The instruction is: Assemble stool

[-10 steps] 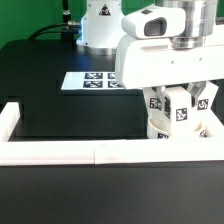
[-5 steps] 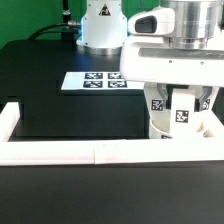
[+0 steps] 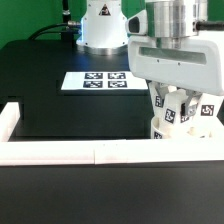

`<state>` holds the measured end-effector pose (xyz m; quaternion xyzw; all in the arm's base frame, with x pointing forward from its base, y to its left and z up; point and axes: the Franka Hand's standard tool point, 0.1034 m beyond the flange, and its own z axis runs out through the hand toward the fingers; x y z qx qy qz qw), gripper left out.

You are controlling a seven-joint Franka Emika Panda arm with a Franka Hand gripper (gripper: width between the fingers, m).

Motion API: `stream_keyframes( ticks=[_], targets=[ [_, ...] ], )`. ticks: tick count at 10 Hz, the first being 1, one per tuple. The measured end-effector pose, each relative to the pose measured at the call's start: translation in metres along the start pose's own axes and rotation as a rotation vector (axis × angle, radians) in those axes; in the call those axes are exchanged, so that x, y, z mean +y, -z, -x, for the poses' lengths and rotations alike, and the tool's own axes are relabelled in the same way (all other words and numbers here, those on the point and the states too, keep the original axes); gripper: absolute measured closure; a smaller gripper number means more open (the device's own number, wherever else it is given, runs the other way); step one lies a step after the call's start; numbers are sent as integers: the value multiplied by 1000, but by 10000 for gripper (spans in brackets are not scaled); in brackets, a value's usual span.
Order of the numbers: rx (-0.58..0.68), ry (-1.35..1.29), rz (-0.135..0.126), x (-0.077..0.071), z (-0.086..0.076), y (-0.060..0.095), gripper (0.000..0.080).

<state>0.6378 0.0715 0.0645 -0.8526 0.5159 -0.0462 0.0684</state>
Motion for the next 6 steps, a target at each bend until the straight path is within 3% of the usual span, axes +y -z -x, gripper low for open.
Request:
stream_keyframes(
  ticks=[4,5,6],
  targets=[
    [-3,-251,15,4,-2,0,462],
    [-4,-436,14,7,-3,0,462],
    [-2,-671,-4,12,-2,1,462]
  ],
)
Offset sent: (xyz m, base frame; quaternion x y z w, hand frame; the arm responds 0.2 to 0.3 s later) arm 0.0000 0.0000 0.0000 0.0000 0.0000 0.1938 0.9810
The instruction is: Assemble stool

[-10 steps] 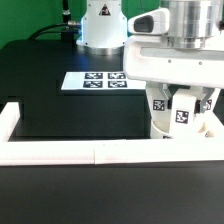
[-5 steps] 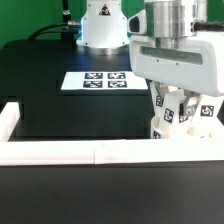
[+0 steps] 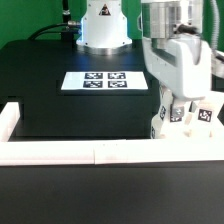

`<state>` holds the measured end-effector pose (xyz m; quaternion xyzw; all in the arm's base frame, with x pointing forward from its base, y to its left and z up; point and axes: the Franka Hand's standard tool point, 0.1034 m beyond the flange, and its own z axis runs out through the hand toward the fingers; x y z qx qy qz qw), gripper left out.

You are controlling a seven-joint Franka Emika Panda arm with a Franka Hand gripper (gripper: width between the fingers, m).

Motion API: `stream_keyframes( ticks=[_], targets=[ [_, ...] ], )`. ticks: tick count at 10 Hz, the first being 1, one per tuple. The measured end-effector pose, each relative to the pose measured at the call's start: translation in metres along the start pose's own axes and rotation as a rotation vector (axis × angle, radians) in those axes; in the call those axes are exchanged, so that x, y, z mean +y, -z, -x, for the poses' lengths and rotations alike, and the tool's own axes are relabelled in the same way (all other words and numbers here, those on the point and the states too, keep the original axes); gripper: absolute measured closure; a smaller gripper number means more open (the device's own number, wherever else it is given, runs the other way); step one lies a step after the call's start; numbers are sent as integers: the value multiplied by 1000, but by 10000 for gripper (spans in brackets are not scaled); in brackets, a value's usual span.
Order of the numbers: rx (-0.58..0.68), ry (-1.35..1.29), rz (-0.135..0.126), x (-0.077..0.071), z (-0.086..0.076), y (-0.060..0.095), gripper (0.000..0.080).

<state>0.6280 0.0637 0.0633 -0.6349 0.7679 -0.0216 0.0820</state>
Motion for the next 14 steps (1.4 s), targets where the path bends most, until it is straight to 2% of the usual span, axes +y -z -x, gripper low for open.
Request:
stream_keyframes(
  ticks=[2,4,9,10,11,12,13,14],
  targets=[
    [-40,-317,-41,5,-1,3,461],
    [-44,-433,-32,10,-2,0,461],
    [-73,-563,-34,10,-1,0,461],
    [-94,-676,-64,7,2,1,461],
    [-108,-738,-136,4,5,4,461],
    [-106,-777,-227,2,8,6,461],
    [-99,-777,-259,4,8,6,461],
    [-102,-797,-261,5,7,6,461]
  ],
)
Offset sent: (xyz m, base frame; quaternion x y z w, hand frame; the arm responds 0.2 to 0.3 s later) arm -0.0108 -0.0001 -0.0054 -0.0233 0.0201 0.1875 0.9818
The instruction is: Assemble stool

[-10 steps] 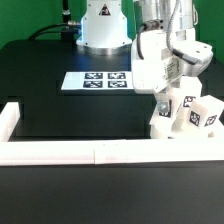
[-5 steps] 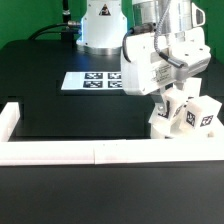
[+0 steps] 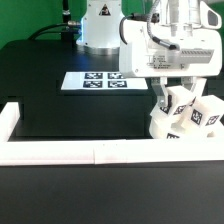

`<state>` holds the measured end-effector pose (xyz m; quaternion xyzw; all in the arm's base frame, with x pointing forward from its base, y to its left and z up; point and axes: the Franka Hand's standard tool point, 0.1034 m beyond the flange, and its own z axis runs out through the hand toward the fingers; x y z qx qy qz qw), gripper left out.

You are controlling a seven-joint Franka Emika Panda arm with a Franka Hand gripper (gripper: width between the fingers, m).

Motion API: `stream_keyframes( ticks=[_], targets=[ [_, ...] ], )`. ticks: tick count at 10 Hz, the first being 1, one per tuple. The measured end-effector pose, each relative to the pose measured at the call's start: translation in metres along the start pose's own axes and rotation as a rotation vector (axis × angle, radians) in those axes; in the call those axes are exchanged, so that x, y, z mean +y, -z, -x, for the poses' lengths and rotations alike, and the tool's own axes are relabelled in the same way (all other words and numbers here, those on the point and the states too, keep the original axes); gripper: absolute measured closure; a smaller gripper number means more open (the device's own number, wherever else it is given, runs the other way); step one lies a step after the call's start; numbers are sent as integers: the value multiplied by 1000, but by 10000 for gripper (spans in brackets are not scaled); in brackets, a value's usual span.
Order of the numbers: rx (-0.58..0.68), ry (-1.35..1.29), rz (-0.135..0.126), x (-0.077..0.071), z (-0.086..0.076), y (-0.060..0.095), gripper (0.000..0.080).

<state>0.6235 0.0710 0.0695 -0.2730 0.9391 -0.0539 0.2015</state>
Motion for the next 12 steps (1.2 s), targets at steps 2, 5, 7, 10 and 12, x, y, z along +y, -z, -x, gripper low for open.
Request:
stream_keyframes(
  ticks=[2,5,7,10,12],
  targets=[
    [1,-29,4,0,-1,0,461],
    [1,33,5,0,-2,-1,208],
    [-15,80,1,-3,5,7,168],
    [-83,438,-81,-30,30,50,150],
    [-66,624,-112,-35,27,50,150]
  ],
)
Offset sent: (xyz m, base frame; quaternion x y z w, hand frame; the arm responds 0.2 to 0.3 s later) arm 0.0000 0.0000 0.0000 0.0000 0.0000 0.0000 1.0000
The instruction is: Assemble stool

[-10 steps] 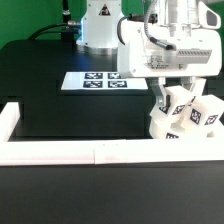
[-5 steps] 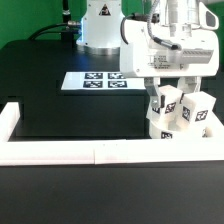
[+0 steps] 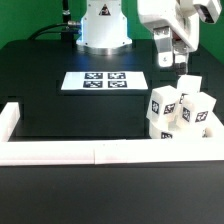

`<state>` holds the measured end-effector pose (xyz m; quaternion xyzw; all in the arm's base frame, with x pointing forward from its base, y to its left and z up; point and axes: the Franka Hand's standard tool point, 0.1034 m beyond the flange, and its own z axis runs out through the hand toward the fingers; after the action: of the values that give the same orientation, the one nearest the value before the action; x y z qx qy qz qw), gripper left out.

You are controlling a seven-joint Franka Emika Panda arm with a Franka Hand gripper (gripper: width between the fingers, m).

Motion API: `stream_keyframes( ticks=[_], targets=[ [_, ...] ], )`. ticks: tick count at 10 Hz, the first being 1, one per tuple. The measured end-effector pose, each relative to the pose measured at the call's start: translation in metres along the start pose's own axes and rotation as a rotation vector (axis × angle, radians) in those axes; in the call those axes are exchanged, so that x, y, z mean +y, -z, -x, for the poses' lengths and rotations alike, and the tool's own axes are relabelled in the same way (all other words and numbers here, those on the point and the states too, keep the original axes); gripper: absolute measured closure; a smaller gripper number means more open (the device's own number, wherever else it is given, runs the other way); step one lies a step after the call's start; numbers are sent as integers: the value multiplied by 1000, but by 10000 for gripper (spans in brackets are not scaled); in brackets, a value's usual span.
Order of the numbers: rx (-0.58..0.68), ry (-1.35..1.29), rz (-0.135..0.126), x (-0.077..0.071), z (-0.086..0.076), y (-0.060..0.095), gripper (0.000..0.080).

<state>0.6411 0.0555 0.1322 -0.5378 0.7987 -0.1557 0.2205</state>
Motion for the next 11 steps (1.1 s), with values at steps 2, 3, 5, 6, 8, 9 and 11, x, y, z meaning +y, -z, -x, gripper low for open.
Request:
stream_keyframes(
  ticks=[2,3,5,6,8,9,11],
  targets=[
    [11,120,-3,-2,-8,-1,150],
    [9,265,3,-4,-8,-1,150],
    [-21,662,12,-20,-6,5,150],
    [-43,838,21,-20,-4,6,150],
    [-26,947,5,-22,-7,8,150],
    [-23,1017,7,-23,-7,8,150],
    [-19,1159,12,-24,-7,7,150]
  ],
)
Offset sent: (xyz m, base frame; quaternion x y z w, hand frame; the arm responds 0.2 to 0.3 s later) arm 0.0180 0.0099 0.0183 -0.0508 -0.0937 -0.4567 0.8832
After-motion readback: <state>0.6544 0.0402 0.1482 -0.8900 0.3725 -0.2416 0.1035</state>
